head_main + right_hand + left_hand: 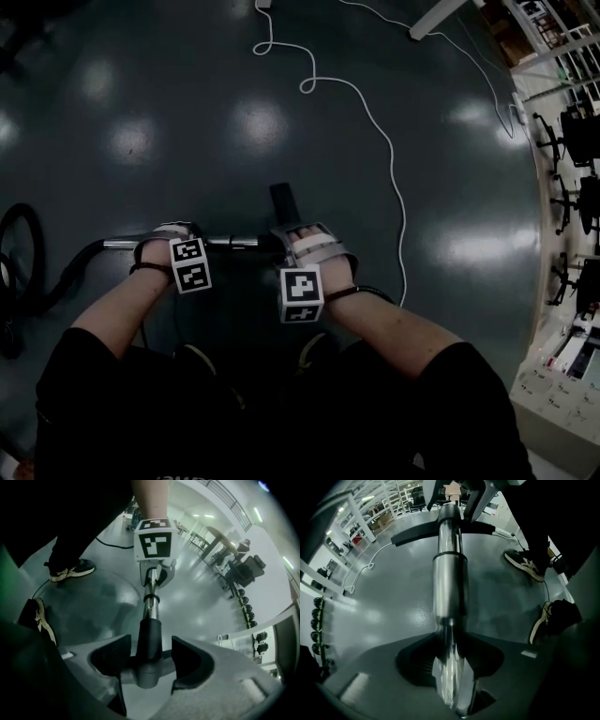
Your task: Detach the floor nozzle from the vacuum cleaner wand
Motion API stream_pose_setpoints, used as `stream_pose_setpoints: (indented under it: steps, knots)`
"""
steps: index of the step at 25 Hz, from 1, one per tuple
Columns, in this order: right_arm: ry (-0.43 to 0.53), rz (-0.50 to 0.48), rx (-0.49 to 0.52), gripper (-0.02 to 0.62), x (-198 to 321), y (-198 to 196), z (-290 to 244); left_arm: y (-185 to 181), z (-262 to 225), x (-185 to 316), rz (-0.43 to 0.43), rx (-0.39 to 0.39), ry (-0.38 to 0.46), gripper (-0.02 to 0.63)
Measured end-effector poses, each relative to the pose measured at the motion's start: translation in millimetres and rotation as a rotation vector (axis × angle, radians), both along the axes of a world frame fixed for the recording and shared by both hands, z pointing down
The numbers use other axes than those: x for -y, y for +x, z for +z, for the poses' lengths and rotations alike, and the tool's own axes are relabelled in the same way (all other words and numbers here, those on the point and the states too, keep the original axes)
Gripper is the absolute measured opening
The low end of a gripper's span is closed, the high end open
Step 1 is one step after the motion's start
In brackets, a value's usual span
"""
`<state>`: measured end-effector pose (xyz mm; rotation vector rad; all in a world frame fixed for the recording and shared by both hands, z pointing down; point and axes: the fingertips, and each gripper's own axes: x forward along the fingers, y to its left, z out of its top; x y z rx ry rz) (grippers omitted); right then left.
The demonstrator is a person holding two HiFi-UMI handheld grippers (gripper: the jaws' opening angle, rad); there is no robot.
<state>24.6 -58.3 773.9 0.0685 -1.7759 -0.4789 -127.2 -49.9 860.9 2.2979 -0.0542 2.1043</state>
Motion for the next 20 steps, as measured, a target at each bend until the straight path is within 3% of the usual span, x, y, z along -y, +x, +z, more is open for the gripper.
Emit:
stream_pose_setpoints:
  steps: [5,6,7,9,14,20]
  knots:
    - [0.134,-0.065,-0.09,0.261,12.9,-5.5,-13.0,3.4,-34.0,4.3,-0.024,-0.044,0.018,0.169]
    - [0.161,-0.065,-0.091,0.238,17.7,-7.7,-14.5,3.4,-35.7,5.1,-0.03,-0.05,0.024,0.17]
    - [0.171,-0.065,-0.098,0.17,20.6,-8.3,-14.6,3.0,-35.4,5.3,-0.034,-0.056,0.028,0.169]
    - [0.134,-0.043,-0.112,0.163,20.9,-5.7,-8.5,2.3,-32.6,4.9,-0.043,-0.067,0.032,0.169]
    - [-0.126,0.056,-0.084,0.147,11.1,-1.8,3.0,3.9,-30.7,4.6,-0.037,-0.08,0.028,0.169]
    - [-0.609,0.195,-0.023,0.149,-6.3,-7.7,3.4,4.2,-25.4,2.2,-0.031,-0.083,0.01,0.167]
